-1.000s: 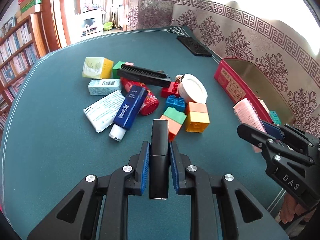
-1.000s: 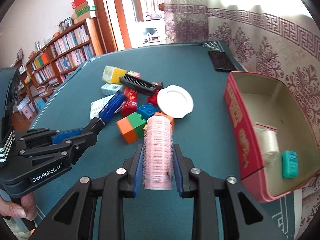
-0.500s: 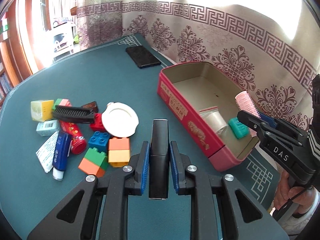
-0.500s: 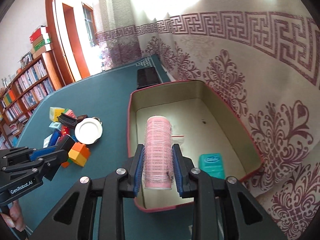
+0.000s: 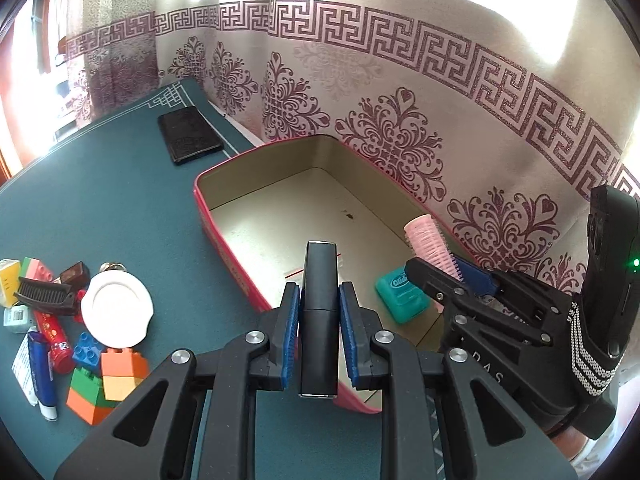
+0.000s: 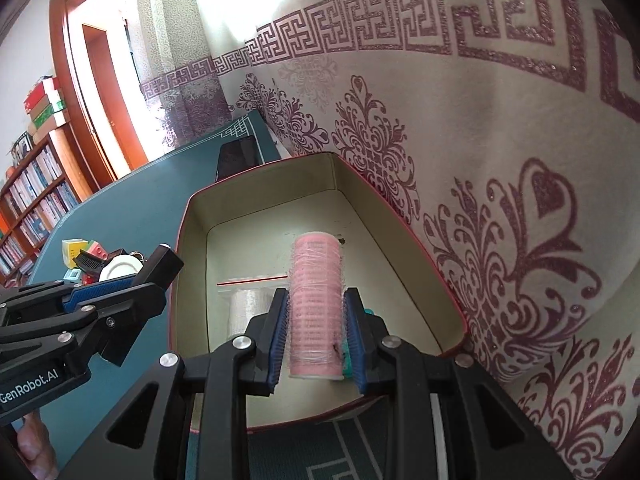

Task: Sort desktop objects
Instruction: 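Carry the black cylinder and pink roller into the red tin and release both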

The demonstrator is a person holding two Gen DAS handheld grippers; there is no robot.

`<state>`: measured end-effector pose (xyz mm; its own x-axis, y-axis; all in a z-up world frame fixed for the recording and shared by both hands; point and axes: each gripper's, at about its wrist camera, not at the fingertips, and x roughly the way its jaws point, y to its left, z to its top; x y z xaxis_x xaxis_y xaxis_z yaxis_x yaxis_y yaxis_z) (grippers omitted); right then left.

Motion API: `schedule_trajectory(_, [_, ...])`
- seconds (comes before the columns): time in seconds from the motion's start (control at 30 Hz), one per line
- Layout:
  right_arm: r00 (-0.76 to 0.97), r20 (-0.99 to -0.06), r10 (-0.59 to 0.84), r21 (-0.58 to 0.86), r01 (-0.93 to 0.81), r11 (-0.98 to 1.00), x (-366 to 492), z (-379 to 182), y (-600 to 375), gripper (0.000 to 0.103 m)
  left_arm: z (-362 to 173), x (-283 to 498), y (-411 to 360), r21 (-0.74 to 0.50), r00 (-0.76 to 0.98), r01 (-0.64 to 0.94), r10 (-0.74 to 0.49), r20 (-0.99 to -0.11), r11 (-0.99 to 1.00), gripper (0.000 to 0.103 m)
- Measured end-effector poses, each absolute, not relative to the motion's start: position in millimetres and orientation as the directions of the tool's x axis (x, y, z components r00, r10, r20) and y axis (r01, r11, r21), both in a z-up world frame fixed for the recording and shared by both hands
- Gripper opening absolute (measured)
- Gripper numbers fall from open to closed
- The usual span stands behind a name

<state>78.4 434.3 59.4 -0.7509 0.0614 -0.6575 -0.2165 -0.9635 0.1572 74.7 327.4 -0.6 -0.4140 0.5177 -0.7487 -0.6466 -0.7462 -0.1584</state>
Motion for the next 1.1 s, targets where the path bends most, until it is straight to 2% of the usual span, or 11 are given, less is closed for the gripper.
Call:
schedule_trajectory(0.13, [-0.743,-0.666,0.064,0.165,-0.231,-0.959,76.0,56.8,440.1,0.031,-5.2,69.0,335.8,-0.193,-0.384,-0.64,0.527,-0.759,-0.744,0.029])
schedule_trajectory(0.2, [-0.736,-0.673,0.065,0.172,-0.242,-0.955,74.5,54.1,442.6,0.031,-6.8,68.1,334.6,-0.199,-0.384,-0.636,0.53,-0.756,-0.746,0.038])
schedule_trajectory(0.27, [-0.728,-0.683,0.059,0.18,-0.246,-0.952,72.8,51.2,444.9,0.031,-6.9,66.3,331.6,-0.196,-0.393,-0.626,0.523,-0.756,-0.755,0.042])
schedule_trajectory(0.43, [-0.718,-0.694,0.044,0.194,-0.246,-0.95,70.7,47.6,445.0,0.033,-5.8,60.4,319.8,-0.18,-0.424,-0.592,0.493,-0.76,-0.786,0.043])
schedule_trajectory(0.57, [-0.72,-0.694,0.029,0.211,-0.242,-0.947,70.6,47.6,443.1,0.05,-7.0,57.4,310.2,-0.177,-0.431,-0.565,0.471,-0.77,-0.806,0.05])
schedule_trajectory(0.63, [-0.725,-0.688,0.03,0.211,-0.24,-0.948,71.5,49.3,441.1,0.052,-6.9,57.2,305.8,-0.178,-0.436,-0.555,0.466,-0.77,-0.812,0.051])
schedule_trajectory(1.1, [-0.74,-0.672,-0.01,0.215,-0.182,-0.959,71.5,55.4,414.5,0.053,-8.9,55.9,262.9,-0.113,-0.501,-0.488,0.384,-0.776,-0.866,0.051])
